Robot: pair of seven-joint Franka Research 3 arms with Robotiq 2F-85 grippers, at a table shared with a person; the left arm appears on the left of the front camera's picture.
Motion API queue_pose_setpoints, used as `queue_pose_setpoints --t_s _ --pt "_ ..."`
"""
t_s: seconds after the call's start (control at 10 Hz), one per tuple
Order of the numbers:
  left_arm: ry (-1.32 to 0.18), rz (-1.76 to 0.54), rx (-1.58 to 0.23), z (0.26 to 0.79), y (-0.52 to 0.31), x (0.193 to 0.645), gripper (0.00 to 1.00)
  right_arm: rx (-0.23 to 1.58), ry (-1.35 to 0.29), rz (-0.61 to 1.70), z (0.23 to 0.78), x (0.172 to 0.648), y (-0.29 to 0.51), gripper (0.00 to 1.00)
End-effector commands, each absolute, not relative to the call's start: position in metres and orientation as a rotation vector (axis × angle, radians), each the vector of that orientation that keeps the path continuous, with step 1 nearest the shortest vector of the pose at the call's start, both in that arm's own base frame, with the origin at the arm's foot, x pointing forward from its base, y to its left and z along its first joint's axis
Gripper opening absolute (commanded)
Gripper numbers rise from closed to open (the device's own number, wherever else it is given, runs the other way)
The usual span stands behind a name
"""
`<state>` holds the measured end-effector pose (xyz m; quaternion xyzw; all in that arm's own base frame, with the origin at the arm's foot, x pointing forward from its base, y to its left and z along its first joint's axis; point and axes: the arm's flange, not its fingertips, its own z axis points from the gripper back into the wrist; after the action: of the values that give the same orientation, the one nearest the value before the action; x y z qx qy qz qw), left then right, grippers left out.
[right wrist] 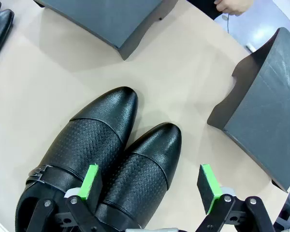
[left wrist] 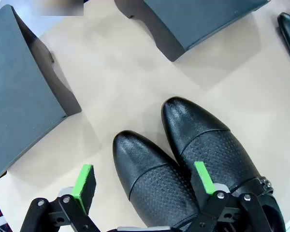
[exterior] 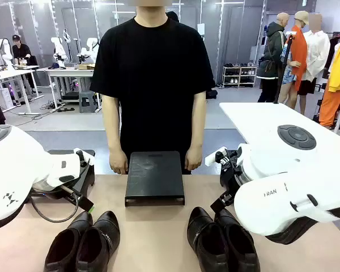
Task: Place the shoes on the stand as instructed by the person.
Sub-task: Pick up one pair of Shoes and place it on the Shoes Stand indicated by the person.
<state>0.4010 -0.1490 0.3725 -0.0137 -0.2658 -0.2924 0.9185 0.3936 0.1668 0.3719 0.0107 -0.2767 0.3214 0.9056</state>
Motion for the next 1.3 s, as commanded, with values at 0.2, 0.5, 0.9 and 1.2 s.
queue_pose_setpoints --t_s 0.2,0.5,0.9,1.2 --pt "-0.547 -0.602 -0.028 0.373 -0.149 0.401 1.00 0.022 -0.572 0.664 0.372 0.394 0.167 1.00" --pt "-0.547 -0.602 -0.028 0.373 -0.149 0.401 1.00 0.022 -0.572 0.664 0.372 0.394 0.167 1.00" --pt "-0.547 -0.602 -0.028 0.373 -0.149 0.401 1.00 0.021 -0.572 0.665 0.372 0.394 0.167 1.00" --pt "-0.542 -0.700 -0.073 0.431 -0.137 0.411 1.00 0.153 -0.577 0.640 0.444 0.392 0.166 1.00"
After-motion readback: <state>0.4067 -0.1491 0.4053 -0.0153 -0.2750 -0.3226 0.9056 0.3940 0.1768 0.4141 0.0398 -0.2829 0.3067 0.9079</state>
